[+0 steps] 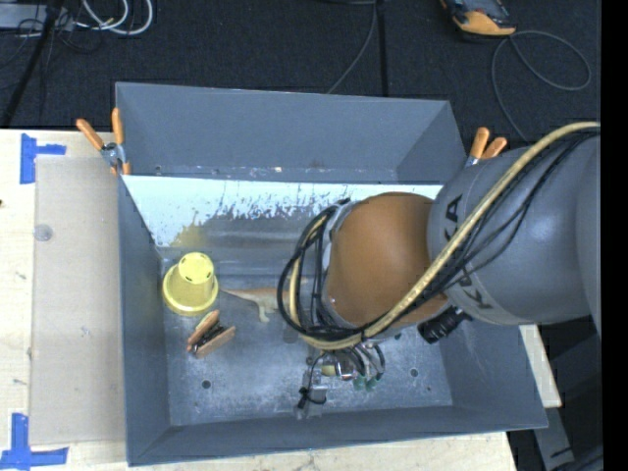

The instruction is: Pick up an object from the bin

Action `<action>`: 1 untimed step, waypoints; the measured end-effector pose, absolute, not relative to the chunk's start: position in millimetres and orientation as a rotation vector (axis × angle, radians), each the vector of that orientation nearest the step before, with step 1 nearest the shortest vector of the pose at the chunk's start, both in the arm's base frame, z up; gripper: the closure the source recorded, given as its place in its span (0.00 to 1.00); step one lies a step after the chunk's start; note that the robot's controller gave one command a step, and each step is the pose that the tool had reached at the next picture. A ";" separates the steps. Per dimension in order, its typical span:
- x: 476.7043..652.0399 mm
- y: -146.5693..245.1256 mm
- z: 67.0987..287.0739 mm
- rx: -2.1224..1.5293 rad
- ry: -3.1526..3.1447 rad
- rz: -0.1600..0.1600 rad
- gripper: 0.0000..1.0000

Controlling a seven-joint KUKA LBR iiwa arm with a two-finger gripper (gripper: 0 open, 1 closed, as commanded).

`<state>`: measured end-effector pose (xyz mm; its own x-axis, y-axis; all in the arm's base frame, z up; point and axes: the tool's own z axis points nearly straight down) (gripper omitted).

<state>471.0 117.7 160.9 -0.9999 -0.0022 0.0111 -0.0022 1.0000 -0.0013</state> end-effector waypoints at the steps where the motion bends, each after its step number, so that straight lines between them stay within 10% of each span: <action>1: 473.0 117.2 164.8 -0.002 -3.139 0.000 0.00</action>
Offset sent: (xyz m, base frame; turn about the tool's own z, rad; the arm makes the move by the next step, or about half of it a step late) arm -0.0019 -0.0280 -0.0468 -0.0519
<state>473.0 117.2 164.8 -1.0000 0.0012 0.0030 0.0012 1.0000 -0.0001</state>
